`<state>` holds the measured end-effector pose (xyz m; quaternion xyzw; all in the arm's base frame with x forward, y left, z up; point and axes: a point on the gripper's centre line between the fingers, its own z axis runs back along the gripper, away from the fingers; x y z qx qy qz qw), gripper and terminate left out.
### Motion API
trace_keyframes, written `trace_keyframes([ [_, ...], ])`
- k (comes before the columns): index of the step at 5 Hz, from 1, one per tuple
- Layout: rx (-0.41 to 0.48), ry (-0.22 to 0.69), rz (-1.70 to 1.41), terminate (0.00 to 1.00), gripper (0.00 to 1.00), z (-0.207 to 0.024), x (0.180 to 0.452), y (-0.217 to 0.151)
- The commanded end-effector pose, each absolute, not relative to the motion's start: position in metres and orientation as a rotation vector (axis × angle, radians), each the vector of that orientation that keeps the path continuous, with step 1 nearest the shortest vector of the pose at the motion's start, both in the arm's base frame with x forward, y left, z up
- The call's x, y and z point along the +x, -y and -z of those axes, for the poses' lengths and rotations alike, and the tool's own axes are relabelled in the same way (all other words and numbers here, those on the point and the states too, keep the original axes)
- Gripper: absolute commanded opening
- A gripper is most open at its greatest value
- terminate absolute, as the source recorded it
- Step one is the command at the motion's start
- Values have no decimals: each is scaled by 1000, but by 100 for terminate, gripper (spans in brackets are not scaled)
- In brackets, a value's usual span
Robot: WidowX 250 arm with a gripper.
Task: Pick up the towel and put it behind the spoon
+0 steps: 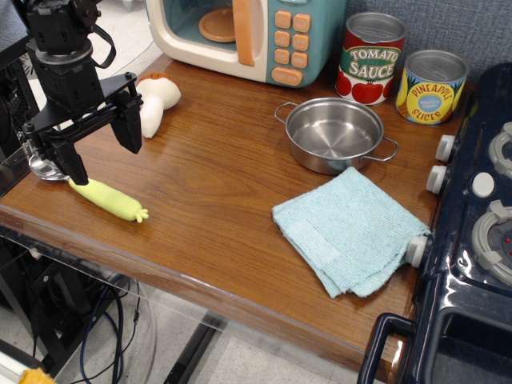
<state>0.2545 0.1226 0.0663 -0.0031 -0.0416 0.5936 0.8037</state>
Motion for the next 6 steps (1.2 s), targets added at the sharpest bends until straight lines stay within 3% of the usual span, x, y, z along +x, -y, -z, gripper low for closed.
trace_keyframes([
  [1,-7,89,-1272,0,100,-66,254,-123],
  [4,-22,127,-1021,0,100,-89,254,-29],
  [5,-17,149,-900,0,100,-84,255,9],
  [6,35,146,-787,0,100,-80,273,48],
])
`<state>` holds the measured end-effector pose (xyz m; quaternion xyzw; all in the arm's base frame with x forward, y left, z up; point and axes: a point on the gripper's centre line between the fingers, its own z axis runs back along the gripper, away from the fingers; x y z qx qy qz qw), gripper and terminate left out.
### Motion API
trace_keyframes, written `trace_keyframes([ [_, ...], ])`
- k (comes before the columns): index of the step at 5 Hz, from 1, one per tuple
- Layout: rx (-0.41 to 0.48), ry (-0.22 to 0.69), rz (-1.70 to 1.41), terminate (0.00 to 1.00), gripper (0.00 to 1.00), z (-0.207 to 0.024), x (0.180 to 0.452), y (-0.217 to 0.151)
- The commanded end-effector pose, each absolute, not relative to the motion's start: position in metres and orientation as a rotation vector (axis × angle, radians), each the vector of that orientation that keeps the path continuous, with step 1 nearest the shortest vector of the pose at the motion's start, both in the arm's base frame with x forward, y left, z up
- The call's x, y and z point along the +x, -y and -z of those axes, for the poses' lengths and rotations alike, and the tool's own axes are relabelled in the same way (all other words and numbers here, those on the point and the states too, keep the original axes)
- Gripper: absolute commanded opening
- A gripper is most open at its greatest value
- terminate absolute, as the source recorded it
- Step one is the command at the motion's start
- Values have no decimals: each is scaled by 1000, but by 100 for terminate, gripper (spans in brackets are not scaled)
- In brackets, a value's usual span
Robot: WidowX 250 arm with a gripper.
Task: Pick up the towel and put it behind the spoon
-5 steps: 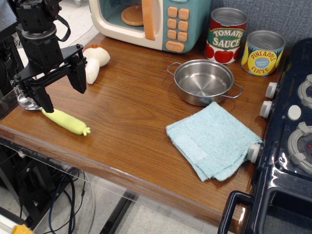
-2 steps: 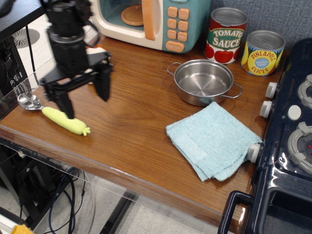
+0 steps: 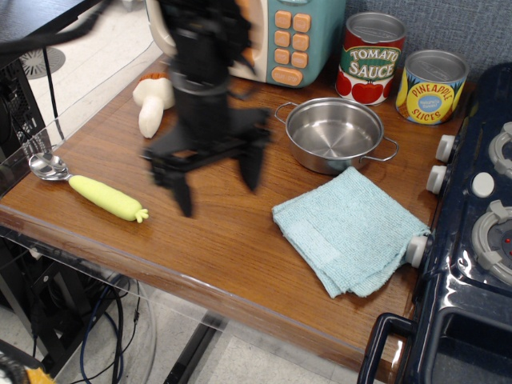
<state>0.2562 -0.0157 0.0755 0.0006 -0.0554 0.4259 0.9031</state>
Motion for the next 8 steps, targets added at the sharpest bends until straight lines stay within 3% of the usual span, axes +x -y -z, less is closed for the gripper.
trace_keyframes([
  [1,5,135,-714,0,100,-74,292,68],
  [4,16,149,-569,0,100,-27,325,103],
  [6,-2,136,-558,0,100,-13,316,96],
  [8,20,164,-660,0,100,-4,279,55],
])
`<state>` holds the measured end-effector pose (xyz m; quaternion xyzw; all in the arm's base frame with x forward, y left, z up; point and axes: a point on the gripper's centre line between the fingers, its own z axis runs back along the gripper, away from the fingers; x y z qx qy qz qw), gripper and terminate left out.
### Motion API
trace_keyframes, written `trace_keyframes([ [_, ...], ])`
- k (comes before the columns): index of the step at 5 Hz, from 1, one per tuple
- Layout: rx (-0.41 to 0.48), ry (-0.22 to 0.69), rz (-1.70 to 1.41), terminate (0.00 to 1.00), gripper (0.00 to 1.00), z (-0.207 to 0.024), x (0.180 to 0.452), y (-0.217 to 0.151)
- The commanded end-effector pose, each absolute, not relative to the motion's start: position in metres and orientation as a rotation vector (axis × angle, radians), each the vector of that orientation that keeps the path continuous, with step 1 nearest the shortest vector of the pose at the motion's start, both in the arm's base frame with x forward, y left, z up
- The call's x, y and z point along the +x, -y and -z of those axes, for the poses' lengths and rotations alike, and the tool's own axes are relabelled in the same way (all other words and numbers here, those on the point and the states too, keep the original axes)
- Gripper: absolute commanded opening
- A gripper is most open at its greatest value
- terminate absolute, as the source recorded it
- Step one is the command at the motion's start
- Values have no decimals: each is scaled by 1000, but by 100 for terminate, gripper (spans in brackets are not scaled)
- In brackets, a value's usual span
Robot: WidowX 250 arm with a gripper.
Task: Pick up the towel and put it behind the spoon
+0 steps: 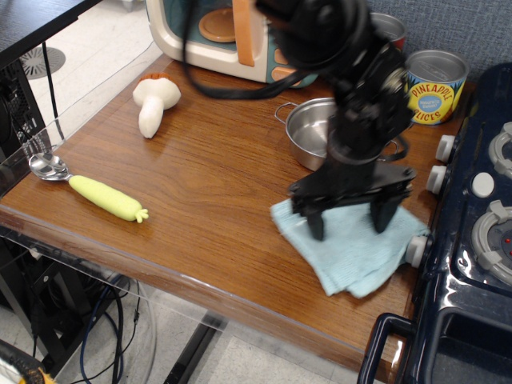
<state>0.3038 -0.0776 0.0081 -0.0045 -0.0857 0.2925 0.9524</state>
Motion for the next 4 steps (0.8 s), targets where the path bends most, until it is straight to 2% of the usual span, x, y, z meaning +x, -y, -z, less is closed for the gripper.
trace_keyframes([
  [1,72,153,-720,0,100,2,266,38],
  [3,177,88,-879,0,100,11,246,-16],
  [4,170,64,-964,0,100,2,240,-40],
])
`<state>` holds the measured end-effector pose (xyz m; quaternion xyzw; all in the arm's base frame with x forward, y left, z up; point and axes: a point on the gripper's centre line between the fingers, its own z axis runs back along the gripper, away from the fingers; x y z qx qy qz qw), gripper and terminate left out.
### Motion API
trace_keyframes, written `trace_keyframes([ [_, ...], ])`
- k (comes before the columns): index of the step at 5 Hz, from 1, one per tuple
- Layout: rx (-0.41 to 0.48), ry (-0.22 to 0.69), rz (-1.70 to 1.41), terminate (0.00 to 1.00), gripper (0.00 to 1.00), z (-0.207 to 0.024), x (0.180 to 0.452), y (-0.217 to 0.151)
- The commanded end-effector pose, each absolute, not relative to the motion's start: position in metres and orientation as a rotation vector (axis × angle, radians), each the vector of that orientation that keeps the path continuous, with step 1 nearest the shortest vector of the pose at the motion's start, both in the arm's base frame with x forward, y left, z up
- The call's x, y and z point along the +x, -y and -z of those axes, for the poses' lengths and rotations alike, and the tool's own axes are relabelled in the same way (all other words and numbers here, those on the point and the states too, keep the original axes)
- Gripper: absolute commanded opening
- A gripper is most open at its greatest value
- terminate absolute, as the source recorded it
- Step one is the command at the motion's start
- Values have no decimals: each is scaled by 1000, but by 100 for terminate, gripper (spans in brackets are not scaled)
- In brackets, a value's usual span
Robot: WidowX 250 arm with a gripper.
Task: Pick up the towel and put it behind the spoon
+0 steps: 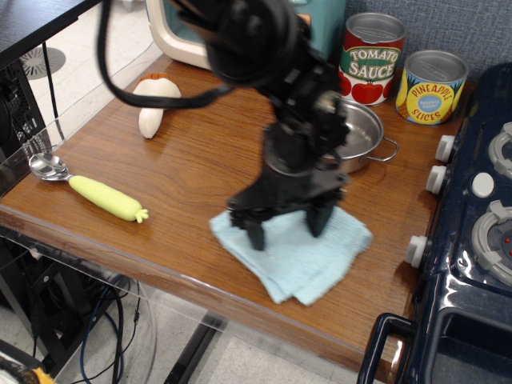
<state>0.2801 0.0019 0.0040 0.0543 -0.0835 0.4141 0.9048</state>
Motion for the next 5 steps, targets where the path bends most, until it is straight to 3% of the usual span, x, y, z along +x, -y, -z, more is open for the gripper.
trace_keyframes([
  [1,167,57,-1030,0,100,-2,243,-63],
  [5,154,83,-1113,0,100,-16,317,-119],
])
